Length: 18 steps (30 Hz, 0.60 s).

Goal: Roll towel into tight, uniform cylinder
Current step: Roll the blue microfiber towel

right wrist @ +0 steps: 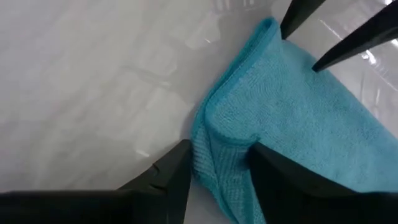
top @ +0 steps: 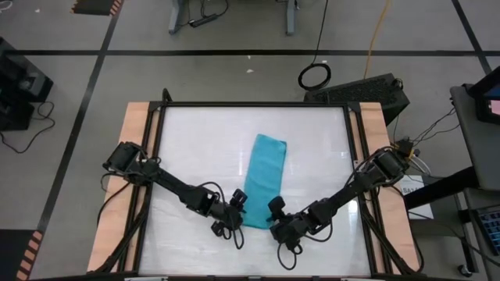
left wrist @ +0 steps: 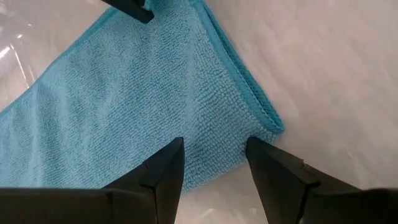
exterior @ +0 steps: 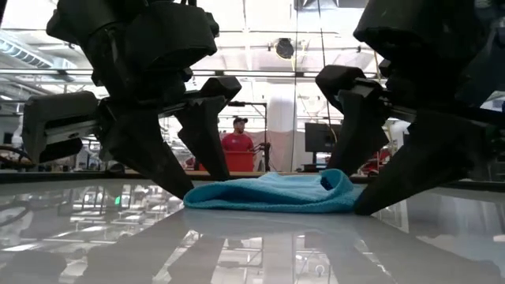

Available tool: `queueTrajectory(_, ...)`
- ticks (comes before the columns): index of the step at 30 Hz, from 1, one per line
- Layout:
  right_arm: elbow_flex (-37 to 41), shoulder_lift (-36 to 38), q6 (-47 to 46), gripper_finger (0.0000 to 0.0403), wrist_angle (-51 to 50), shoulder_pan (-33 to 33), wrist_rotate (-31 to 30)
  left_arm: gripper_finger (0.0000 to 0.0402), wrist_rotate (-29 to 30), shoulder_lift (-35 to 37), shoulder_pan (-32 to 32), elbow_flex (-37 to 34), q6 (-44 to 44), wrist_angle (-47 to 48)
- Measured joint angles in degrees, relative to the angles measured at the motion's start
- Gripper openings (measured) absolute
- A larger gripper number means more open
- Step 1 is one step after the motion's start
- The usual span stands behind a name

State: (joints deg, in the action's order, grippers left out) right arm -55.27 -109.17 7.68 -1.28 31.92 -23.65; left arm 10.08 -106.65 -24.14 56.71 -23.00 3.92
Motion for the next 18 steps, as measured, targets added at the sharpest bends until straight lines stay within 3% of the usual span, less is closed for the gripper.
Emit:
queueTrajectory(9, 0.0, -0.1, -8.4, 0.0011, -1.9, -0.3, 1.5, 0.0185, 0.0, 0.1, -0.3, 0.1, 0.1, 1.6)
queueTrajectory(18, 0.1, -0.1, -18.6, 0.0003, -2.4, -0.3, 1.0, 0.0185, -0.1, 1.1, -3.0, 0.0, 4.1, 2.6)
